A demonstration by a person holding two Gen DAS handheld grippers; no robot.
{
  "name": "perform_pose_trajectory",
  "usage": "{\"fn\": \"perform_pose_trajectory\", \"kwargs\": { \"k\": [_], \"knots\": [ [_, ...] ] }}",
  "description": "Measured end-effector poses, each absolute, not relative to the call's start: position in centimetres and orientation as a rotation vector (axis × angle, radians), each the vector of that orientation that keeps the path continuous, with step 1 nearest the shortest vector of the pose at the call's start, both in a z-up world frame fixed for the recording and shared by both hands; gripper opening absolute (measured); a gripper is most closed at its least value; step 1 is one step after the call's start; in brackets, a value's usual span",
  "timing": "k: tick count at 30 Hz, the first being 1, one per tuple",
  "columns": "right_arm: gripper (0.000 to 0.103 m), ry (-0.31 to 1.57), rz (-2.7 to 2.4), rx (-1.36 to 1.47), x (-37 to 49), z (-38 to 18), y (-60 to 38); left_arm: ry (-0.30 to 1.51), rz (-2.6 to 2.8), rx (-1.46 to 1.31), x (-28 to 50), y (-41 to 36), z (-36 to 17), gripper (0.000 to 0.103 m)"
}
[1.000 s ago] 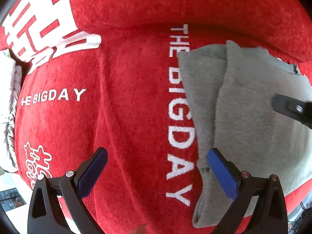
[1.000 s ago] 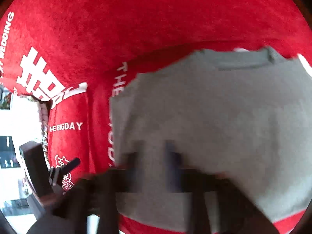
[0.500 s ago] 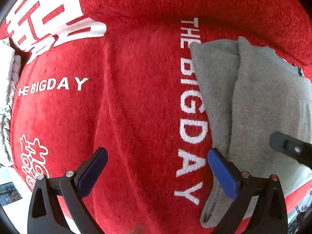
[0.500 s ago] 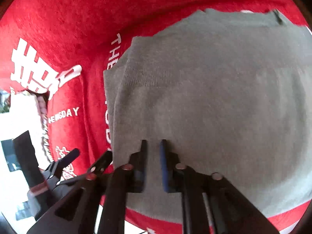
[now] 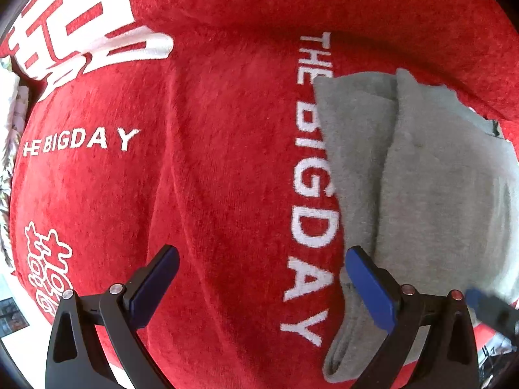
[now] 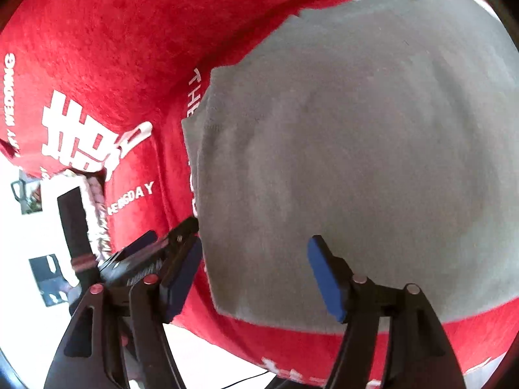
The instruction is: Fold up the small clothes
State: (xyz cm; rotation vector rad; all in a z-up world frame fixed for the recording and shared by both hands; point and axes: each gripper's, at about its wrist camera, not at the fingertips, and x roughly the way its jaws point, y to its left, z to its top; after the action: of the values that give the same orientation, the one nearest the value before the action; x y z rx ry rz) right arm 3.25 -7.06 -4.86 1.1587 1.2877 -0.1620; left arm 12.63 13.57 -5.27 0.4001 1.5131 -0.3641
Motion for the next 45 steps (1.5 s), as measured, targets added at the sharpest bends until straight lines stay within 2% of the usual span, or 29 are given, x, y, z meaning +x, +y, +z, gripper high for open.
{"fn": "perform_pose_trajectory", "kwargs": {
  "k": [2,11,20,27,29,30,37,41,43,44,45],
  "knots": [
    [0.080,1.291,-0.146,1.225,1.4,-5.3,-6.9,1.533,-0.381,0.390,12.8,13.6,-5.7,0.103],
    [0.080,1.309,-0.164,1.437,-5.0,-8.7,-4.8,1.566,-0.381,0.341,13.5,13.9,-6.4,0.103],
    [0.080,1.055,-0.217,1.661,-6.0,-10.5,-5.9,1.563,-0.443,0.314,13.7,13.0,-6.0,0.103],
    [0.081,0.848,-0.208,1.889,-4.8,-11.8,-6.5,1.639,-0.608,0.137,13.9,12.5,-5.7,0.103],
    [0.051,0.814,-0.204,1.964,-5.1,-12.3,-6.4,1.689,-0.665,0.084,13.8,11.9,-6.3,0.103],
    [0.008,0.825,-0.201,1.979,-5.6,-12.4,-6.6,1.709,-0.683,0.067,13.8,11.6,-6.6,0.103],
    [0.008,0.734,-0.055,1.865,-4.8,-8.1,-8.9,1.854,-0.863,-0.188,13.8,7.7,-8.1,0.103],
    [0.008,0.756,-0.015,1.796,-4.1,-6.8,-9.3,1.838,-0.926,-0.161,13.2,4.0,-7.7,0.103],
    [0.008,0.793,-0.017,1.780,-3.9,-7.1,-9.1,1.795,-0.929,-0.077,12.5,1.9,-7.0,0.086],
    [0.008,0.821,-0.019,1.773,-4.0,-7.3,-8.9,1.785,-0.927,-0.023,12.3,1.1,-6.9,0.049],
    [0.008,0.864,-0.018,1.756,-4.7,-7.6,-8.9,1.782,-0.919,0.044,12.0,0.4,-7.0,0.031]
  ]
}}
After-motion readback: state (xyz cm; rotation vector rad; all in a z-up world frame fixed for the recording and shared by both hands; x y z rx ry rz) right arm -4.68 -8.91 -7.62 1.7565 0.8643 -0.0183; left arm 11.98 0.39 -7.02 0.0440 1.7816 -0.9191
